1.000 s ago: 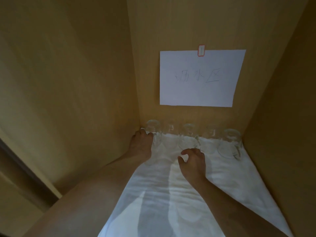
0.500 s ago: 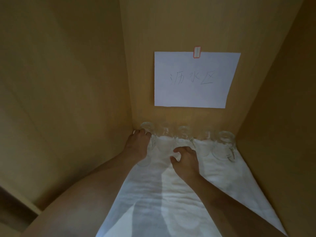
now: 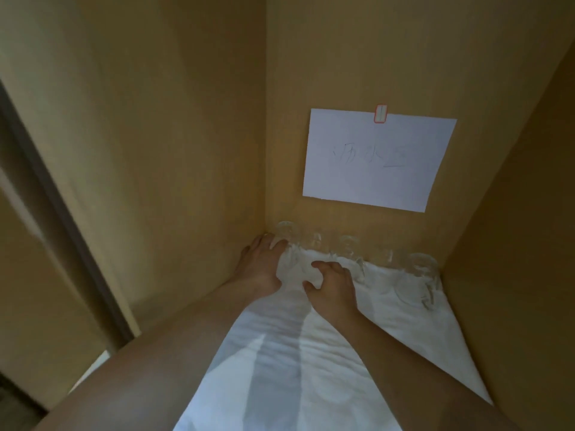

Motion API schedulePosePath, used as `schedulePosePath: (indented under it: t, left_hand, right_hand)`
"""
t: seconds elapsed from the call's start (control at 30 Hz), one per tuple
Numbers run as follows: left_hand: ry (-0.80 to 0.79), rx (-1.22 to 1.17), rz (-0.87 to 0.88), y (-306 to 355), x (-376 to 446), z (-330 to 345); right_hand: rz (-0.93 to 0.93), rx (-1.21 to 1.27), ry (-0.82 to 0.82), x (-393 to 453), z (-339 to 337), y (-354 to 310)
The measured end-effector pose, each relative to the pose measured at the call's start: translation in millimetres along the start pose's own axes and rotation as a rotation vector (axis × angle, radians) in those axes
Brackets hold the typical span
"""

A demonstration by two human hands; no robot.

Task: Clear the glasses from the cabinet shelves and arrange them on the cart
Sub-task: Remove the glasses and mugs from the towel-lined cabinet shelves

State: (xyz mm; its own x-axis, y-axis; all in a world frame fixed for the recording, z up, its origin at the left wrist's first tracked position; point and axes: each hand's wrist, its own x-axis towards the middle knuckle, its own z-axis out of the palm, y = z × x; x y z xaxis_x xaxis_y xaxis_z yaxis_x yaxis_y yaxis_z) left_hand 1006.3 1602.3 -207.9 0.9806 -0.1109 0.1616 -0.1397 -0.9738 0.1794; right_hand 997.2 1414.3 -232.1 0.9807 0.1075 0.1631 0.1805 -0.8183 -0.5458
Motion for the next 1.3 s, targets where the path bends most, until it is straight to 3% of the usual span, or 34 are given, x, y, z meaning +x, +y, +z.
schedulePosePath:
  t: [0.23, 0.43, 0.7, 0.9, 1.3]
  left_hand:
    - [0.066, -0.048, -0.159, -7.3, -80.4, 1.2]
    - [0.009, -0.099, -0.315, -18.4, -159.8, 0.2]
    - [0.042, -0.070, -0.135, -20.8, -219.3, -22.6]
    - [0.014, -0.145, -0.112, -48.1, -286.6, -30.5]
    - [-0.021, -0.102, -0.312, -173.9, -439.2, -63.6]
  right_hand:
    - [-0.126, 0.001, -0.125, -33.2, 17.6, -23.0]
    - [-0.222, 0.009, -0.229, -73.1, 43.1, -48.2]
    - [-0.222, 0.007, -0.210, -123.7, 46.6, -76.5]
    - [-0.146, 0.009, -0.177, -188.6, 58.6, -111.4]
    - [-0.121, 0.022, -0.198, -307.0, 122.8, -221.1]
